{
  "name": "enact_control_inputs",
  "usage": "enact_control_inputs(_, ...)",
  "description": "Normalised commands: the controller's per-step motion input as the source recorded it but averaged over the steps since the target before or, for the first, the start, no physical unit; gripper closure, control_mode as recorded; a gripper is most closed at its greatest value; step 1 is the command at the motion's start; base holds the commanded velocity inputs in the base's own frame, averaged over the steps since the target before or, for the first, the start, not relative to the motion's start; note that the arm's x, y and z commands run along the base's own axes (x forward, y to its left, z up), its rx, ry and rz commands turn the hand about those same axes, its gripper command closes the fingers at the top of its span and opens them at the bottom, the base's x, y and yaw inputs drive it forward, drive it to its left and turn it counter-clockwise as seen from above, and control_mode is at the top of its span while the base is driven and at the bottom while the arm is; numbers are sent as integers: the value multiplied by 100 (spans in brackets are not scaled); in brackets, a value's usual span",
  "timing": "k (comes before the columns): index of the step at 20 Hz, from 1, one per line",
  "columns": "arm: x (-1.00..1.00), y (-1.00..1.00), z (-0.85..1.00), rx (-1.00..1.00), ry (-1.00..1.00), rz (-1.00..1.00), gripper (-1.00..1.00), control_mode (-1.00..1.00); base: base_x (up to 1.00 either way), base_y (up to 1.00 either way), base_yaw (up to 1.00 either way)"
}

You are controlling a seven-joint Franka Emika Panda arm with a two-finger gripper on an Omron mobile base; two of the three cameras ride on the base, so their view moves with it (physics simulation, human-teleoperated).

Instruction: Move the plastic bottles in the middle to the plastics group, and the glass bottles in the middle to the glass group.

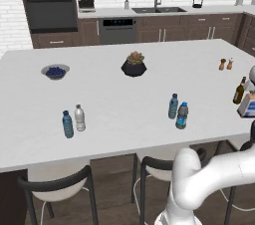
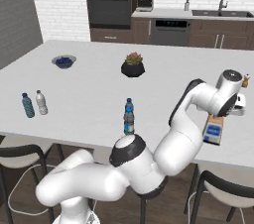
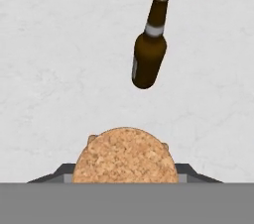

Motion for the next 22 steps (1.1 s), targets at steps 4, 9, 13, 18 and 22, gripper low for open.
enact_control_inputs(4, 31, 0, -36, 2, 0, 0, 100, -100, 0, 0, 0)
enact_control_inputs(9, 34, 0, -53, 0, -4, 0, 100, -100, 0, 0, 0)
enact_control_inputs(13, 11, 0, -31, 0, -1, 0, 100, -100, 0, 0, 0)
enact_control_inputs(18, -12, 0, 0, 0, 0, -3, -100, -100, 0, 0, 0)
enact_control_inputs(22, -2, 0, 0, 0, 0, -1, -100, -100, 0, 0, 0)
